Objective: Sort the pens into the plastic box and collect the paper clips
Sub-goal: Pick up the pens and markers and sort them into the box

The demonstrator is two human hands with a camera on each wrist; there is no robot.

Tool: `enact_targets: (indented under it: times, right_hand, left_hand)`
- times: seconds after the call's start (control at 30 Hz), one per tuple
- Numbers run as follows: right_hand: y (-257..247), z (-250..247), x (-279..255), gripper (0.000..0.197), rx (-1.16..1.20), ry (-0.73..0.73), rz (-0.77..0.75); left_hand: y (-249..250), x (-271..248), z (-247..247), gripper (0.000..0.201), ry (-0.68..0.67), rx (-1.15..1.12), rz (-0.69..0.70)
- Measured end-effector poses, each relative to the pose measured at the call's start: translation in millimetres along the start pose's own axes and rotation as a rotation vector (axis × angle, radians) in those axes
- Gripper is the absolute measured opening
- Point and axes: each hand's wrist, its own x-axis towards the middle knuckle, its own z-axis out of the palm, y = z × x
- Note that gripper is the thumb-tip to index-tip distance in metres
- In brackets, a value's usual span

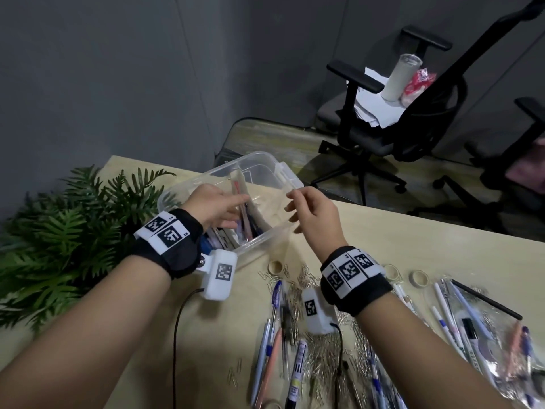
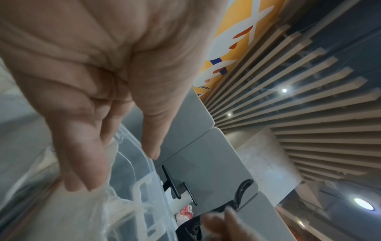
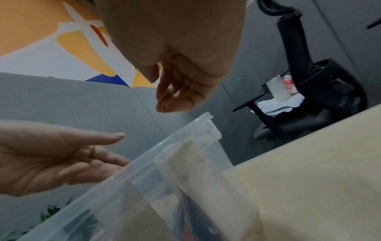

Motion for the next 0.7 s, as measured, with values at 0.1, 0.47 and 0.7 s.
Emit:
enact_targets:
  times: [0.1,0.47,0.7]
  right_hand:
    - [22,-11,-16,0.015,-0.037,0.045,0.046]
    - [107,-17,-89,0.024,-0.479,-0.317,0.394]
    - [127,0,-111,0.037,-0.595,-0.383,0.483]
  left_hand:
    - [1,-18,-1,0.035,-0.021,0.017,0.029]
    - [-58,-77,38,0.026,-0.273,0.218,-0.026]
    - [-141,-63,78,0.025,-0.176,0.294,-0.138]
